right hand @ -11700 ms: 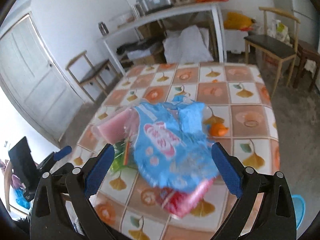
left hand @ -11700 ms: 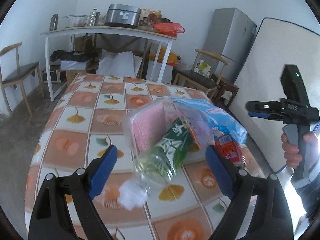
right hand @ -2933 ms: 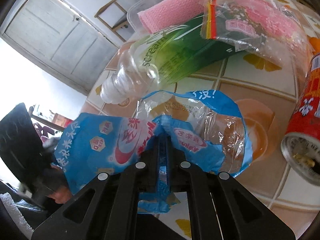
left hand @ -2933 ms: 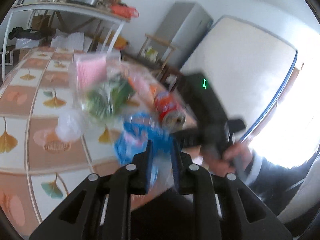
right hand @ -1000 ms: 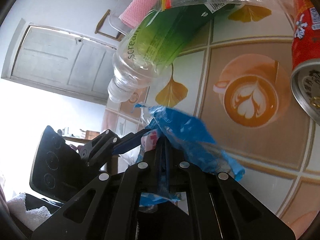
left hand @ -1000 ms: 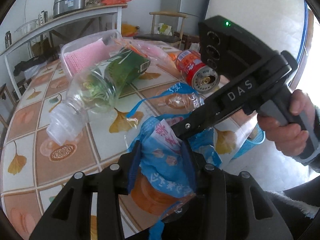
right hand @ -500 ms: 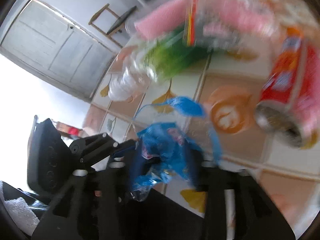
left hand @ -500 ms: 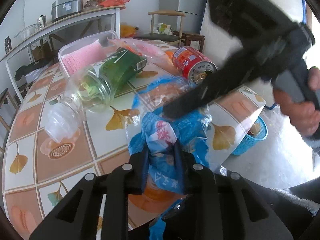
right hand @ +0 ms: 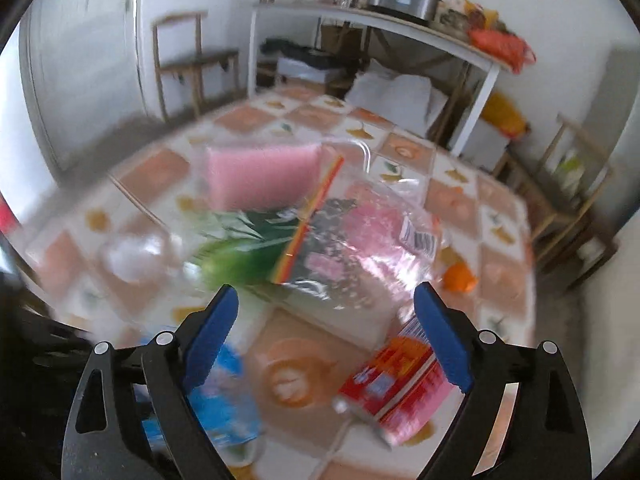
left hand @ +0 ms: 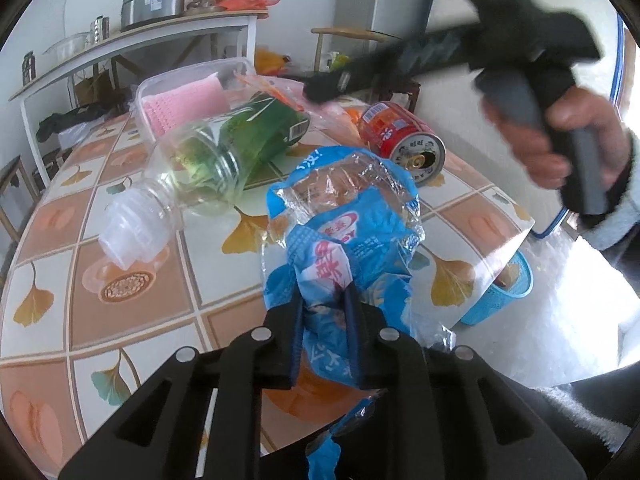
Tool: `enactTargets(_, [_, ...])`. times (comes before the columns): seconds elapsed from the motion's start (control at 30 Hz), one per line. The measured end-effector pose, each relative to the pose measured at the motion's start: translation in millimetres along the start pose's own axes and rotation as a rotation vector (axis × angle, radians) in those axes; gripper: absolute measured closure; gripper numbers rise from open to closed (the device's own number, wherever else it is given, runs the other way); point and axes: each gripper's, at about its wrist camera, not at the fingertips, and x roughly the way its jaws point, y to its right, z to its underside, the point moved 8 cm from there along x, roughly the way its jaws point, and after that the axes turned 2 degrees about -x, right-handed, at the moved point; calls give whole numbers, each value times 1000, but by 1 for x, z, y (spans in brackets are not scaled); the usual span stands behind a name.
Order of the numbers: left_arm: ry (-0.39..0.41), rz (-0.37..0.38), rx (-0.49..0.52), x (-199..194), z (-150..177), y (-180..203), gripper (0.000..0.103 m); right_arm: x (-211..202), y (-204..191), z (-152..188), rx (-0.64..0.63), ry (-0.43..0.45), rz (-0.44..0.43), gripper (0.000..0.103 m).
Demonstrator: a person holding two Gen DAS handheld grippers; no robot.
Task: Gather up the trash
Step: 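Grasp the red-printed plastic bag with the right tool while the left tool holds the blue bags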
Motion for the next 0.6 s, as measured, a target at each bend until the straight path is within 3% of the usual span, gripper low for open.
enactTargets(0.1, [2,9,-14,-1,0,-4,86,24,-3,3,-130,-44,121,17])
enactTargets(0.2, [8,21,-27,-2,0,-6,87,39,2,15,-223,-95,180,19])
enactTargets(0.4, [28,34,-14,-3,2,-6,87,53,-4,29,-345,-157,284,42])
enactTargets(0.53, [31,44,-19,-4,1,-7,87,54,-2,35,-370,-165,348,73])
enactTargets(0.6, [32,45,-18,-4,1,-7,87,49,-3,35,-371,-158,379,82])
